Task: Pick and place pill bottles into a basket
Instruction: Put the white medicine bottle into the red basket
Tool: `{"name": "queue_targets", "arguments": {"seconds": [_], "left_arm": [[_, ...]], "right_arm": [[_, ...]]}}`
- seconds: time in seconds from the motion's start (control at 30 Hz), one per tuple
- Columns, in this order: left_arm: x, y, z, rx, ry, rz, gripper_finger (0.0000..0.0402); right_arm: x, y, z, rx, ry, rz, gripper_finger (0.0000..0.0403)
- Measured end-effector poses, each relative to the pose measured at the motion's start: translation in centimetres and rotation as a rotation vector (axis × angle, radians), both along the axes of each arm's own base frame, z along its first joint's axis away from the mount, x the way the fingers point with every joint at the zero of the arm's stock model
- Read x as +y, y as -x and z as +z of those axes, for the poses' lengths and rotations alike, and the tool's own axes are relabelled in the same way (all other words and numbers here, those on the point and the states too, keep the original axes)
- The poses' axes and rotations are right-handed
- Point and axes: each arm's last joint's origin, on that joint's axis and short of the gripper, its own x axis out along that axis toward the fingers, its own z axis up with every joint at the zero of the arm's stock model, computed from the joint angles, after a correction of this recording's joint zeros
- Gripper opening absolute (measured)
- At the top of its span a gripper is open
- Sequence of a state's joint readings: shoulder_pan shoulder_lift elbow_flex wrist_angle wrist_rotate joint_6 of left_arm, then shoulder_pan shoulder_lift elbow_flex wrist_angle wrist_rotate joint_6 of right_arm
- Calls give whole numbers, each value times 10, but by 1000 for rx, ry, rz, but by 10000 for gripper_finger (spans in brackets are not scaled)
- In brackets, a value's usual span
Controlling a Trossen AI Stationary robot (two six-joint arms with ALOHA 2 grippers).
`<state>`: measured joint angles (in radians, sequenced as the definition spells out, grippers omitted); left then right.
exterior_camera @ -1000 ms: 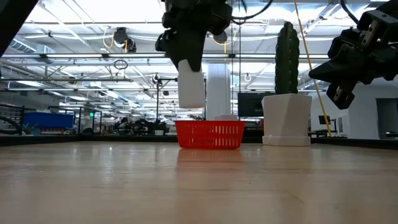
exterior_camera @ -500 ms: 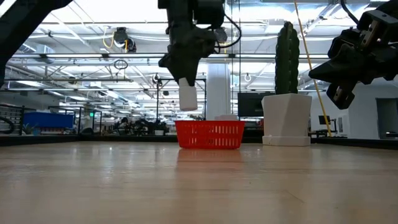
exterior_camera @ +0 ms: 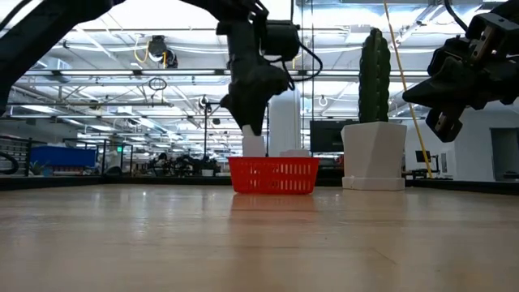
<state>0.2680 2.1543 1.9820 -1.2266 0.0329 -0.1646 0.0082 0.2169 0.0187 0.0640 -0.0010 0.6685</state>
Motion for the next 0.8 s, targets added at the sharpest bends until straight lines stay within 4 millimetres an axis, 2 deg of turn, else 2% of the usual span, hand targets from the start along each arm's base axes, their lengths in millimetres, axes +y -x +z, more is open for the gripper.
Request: {"name": "queue_targets", "arguments": {"seconds": [0.13, 0.23, 0.5, 0.8], "left_arm": [[1, -5, -14, 31, 4, -15, 164], [2, -8, -23, 49, -6, -28, 163], [4, -12, -26, 24, -34, -30, 205], [2, -13, -26, 37, -76, -23, 187]], "right_arm": [[0, 0, 0, 5, 0, 0, 4], [0, 0, 0, 5, 0, 0, 4], [0, 0, 0, 5, 0, 0, 4], [0, 0, 0, 5, 0, 0, 4]]}}
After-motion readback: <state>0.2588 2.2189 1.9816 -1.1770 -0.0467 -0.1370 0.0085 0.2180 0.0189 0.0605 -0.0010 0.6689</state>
